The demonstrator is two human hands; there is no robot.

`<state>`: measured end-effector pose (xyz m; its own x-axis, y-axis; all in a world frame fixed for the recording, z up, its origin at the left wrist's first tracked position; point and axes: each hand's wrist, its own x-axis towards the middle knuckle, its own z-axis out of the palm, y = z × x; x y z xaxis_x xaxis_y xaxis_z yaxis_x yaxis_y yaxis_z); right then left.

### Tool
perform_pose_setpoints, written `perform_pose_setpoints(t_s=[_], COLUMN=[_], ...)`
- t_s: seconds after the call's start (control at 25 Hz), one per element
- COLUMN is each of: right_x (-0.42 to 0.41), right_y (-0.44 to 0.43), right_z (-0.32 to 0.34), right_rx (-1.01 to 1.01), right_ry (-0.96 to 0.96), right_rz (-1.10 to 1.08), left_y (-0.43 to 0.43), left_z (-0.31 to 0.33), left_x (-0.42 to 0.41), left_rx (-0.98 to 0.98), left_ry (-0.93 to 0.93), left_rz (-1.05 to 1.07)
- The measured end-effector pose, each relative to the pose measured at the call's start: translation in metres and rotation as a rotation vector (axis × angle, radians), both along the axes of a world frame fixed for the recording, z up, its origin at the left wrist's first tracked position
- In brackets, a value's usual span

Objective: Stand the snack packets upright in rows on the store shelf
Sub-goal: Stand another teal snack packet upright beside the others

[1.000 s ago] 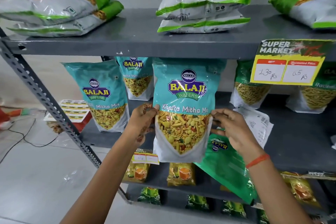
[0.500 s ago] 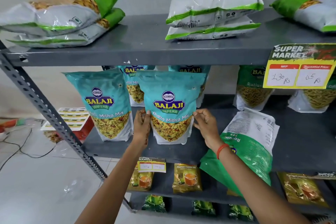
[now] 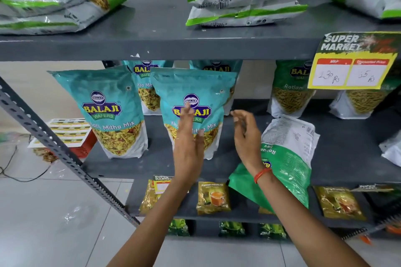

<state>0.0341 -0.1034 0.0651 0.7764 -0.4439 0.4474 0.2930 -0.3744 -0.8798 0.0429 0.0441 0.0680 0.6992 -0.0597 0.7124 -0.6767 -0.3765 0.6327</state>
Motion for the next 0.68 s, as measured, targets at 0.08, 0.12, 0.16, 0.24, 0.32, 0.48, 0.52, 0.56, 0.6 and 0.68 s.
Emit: perform_pose_setpoints(t_s=[0.08, 0.12, 0.16, 0.24, 0.32, 0.48, 0.52, 0.56, 0.6, 0.68], right_x=[-0.011, -0.017, -0.024, -0.04, -0.057, -0.093, -0.099, -0.104, -0.107, -0.107], right_y=[-0.016, -0.028, -0.042, -0.077, -0.117, -0.205, -0.219, -0.228, -0.233, -0.237], right_z=[0.003, 0.002, -0.001, -0.012, -0.032, -0.073, -0.08, -0.085, -0.087, -0.086], right_rx=[-0.064, -0.106, -0.143, -0.204, -0.291, -0.507, -0.591, -0.675, -0.752, -0.854], right_ry=[-0.07, -0.085, -0.084, -0.062, -0.026, 0.168, 0.214, 0.229, 0.219, 0.173], right_rz=[-0.036, -0.056, -0.076, -0.115, -0.174, -0.129, -0.056, 0.01, 0.053, 0.072], left_y=[-0.035, -0.053, -0.07, -0.103, -0.126, -0.149, -0.151, -0.152, -0.152, -0.153], left_z=[-0.004, -0.009, -0.016, -0.032, -0.043, -0.045, -0.044, -0.045, -0.043, -0.038], left_x=[-0.009, -0.012, -0.013, -0.009, 0.0, 0.018, 0.019, 0.021, 0.019, 0.012], left_rx=[0.122, 0.188, 0.257, 0.377, 0.456, 0.417, 0.382, 0.327, 0.279, 0.196], left_ry=[-0.039, 0.02, 0.124, 0.367, 0.536, 0.82, 0.875, 0.916, 0.949, 0.98], left_rz=[-0.125, -0.192, -0.264, -0.387, -0.408, -0.363, -0.351, -0.343, -0.318, -0.295])
